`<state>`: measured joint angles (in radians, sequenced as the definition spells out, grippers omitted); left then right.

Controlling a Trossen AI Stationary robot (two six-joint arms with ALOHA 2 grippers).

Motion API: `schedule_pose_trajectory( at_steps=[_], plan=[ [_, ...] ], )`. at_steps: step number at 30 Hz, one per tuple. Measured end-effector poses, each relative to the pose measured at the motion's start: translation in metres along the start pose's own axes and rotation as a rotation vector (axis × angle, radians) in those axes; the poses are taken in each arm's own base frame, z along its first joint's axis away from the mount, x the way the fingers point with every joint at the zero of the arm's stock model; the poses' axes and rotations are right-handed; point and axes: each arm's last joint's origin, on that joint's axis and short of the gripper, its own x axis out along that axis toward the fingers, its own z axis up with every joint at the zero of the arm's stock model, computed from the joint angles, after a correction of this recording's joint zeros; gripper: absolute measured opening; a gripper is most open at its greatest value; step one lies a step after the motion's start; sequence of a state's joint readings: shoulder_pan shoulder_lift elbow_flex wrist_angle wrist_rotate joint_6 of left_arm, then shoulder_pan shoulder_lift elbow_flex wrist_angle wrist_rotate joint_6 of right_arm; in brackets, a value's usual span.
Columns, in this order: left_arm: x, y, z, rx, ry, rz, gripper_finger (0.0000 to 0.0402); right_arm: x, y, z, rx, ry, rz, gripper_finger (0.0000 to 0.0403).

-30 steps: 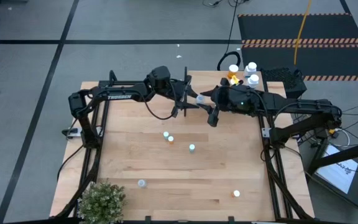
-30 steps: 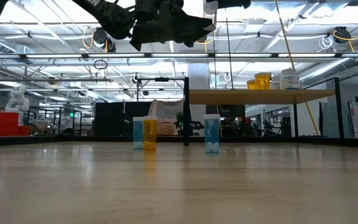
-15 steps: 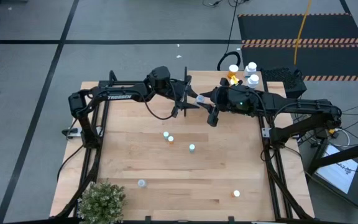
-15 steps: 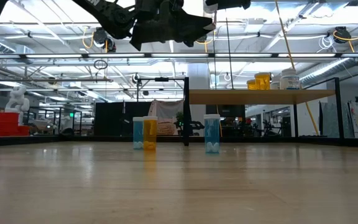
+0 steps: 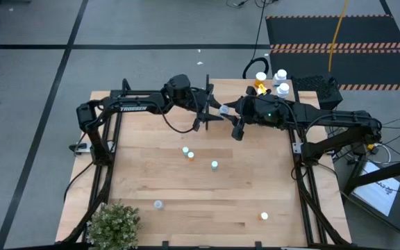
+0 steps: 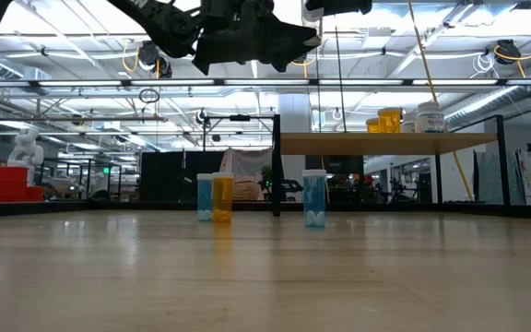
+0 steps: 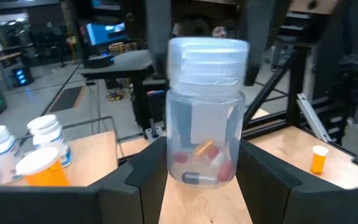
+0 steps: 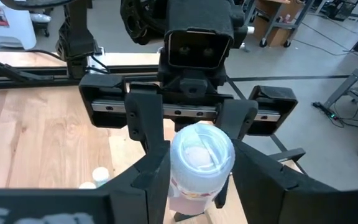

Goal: Pick and place medicine bottles onto shelf by color
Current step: Put the top transparent pill bottle on the shelf

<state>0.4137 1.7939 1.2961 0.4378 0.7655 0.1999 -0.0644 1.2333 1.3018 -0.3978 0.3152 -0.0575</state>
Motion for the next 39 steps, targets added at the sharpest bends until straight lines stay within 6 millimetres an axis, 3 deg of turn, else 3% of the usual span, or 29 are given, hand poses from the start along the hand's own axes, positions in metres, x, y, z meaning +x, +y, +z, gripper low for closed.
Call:
schedule_pose_trajectory(
  at_steps=[4, 13, 17, 25, 32, 39],
  plan=[
    [-0.001, 0.002, -0.001, -0.036, 0.009, 0.036, 0.0208, -0.001, -0.001, 0.000, -0.004, 0.003, -0.003, 0.0148],
    [-0.007, 0.008, -0.005, -0.078, 0.044, 0.092, 0.0332, -0.012, -0.007, 0.002, 0.008, -0.020, -0.006, 0.0149],
    [-0.012, 0.013, -0.007, -0.091, 0.057, 0.107, 0.0362, -0.015, -0.015, 0.002, 0.013, -0.018, -0.031, 0.0148],
    [-0.026, 0.025, -0.010, -0.141, 0.081, 0.145, 0.0369, -0.013, -0.044, -0.006, 0.028, 0.057, -0.207, 0.0150],
    [-0.037, 0.018, 0.009, -0.099, 0.120, 0.229, 0.0370, -0.009, -0.075, -0.011, 0.087, 0.079, -0.325, 0.0150],
    [-0.043, 0.009, 0.023, -0.070, 0.200, 0.377, 0.0370, 0.012, -0.110, -0.017, 0.199, 0.071, -0.460, 0.0150]
  ],
)
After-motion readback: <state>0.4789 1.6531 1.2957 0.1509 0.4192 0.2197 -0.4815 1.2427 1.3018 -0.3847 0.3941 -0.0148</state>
